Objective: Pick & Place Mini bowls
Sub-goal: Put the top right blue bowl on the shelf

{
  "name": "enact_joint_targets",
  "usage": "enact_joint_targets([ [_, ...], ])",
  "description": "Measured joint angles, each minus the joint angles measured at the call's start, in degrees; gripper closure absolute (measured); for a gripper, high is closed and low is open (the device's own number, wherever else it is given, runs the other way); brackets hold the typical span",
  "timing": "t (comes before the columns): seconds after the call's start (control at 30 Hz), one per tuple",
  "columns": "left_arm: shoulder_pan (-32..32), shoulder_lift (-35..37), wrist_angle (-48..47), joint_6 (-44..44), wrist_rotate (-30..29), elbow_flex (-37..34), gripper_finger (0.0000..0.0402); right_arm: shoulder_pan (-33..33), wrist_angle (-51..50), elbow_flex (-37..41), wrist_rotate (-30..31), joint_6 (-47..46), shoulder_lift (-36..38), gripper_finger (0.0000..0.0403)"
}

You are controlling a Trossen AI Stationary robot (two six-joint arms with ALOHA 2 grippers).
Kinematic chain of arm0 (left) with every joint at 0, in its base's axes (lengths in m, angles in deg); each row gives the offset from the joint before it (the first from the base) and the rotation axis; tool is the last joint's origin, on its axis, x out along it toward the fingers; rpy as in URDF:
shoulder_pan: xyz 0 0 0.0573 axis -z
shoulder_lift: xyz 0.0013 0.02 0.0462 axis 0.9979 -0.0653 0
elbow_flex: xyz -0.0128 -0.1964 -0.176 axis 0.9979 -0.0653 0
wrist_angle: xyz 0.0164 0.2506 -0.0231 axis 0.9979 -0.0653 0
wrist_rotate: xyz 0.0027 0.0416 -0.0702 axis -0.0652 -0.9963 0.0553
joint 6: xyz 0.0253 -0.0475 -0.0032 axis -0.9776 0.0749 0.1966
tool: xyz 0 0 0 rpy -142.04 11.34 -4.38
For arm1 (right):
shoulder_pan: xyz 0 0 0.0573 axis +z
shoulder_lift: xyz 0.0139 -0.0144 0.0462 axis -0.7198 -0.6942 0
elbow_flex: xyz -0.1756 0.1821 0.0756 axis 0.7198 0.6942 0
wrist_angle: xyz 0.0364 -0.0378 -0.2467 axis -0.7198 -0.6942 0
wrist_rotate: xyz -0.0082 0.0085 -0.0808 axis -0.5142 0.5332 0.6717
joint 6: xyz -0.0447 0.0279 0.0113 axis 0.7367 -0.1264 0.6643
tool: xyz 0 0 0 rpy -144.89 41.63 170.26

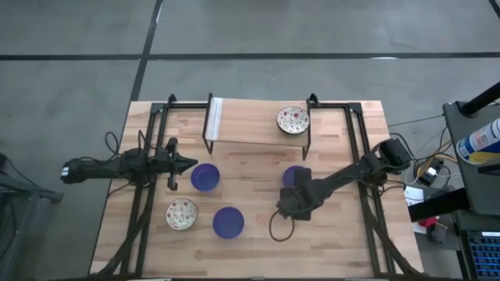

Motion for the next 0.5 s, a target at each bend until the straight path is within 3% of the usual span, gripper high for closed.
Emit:
enact_joint_targets([
  [0.27, 0.0, 0.0, 0.0, 0.0, 0.0, 0.0, 0.0401, -1.3, 1.5, 1.9, -1.8, 0.3, 0.0, 0.0272],
  [0.5, 0.0, 0.0, 0.0, 0.0, 0.0, 0.0, 0.0401, -1.4, 1.7, 1.5, -3.1, 0.6, 0.0, 0.0361],
])
